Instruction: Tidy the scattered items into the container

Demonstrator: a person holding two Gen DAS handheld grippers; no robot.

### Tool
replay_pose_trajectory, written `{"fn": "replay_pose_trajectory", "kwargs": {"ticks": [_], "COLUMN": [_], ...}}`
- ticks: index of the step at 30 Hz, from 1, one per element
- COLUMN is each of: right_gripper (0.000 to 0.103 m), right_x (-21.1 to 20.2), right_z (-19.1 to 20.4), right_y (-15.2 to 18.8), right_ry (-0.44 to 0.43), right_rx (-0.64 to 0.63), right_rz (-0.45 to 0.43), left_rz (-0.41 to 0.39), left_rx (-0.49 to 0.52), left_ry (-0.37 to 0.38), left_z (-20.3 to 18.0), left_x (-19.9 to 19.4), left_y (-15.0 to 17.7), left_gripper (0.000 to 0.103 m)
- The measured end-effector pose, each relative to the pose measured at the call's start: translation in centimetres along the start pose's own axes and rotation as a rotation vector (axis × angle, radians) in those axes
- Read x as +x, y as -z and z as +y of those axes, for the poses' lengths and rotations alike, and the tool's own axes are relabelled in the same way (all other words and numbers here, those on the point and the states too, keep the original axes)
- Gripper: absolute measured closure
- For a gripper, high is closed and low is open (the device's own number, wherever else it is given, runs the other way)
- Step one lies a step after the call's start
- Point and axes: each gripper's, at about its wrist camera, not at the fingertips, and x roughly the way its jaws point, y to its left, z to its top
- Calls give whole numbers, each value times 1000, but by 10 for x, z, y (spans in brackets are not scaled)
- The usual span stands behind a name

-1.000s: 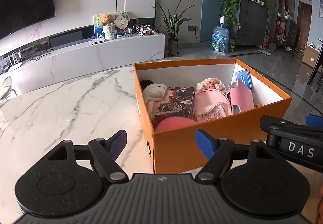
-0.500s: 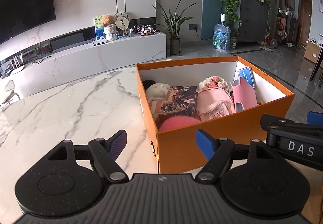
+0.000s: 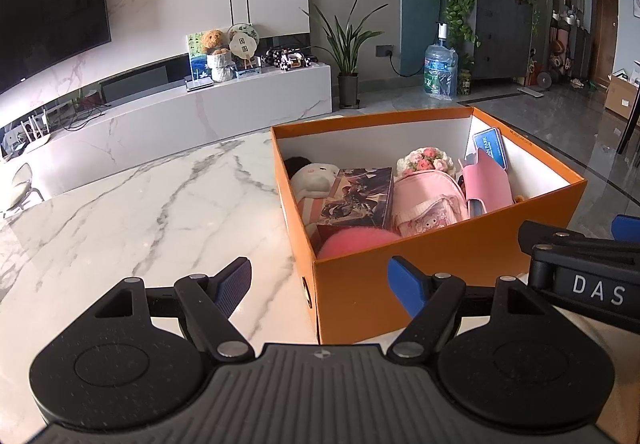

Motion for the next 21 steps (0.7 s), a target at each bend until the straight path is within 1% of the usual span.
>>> {"fn": "replay_pose_trajectory", "kwargs": {"ticks": [13,21], "right_gripper": [12,12], "right_x": [0,-1], "right_z": [0,2], "right_y": [0,0], "right_ry": [0,1], "right_rx": [2,-4], "right_rz": [3,-7], "left_rz": [9,15], "left_rx": [0,7], "left_ry": [1,23], "left_z": [0,-2], "left_x": [-1,-1], "left_y": [1,2], "left_gripper": [14,14]}}
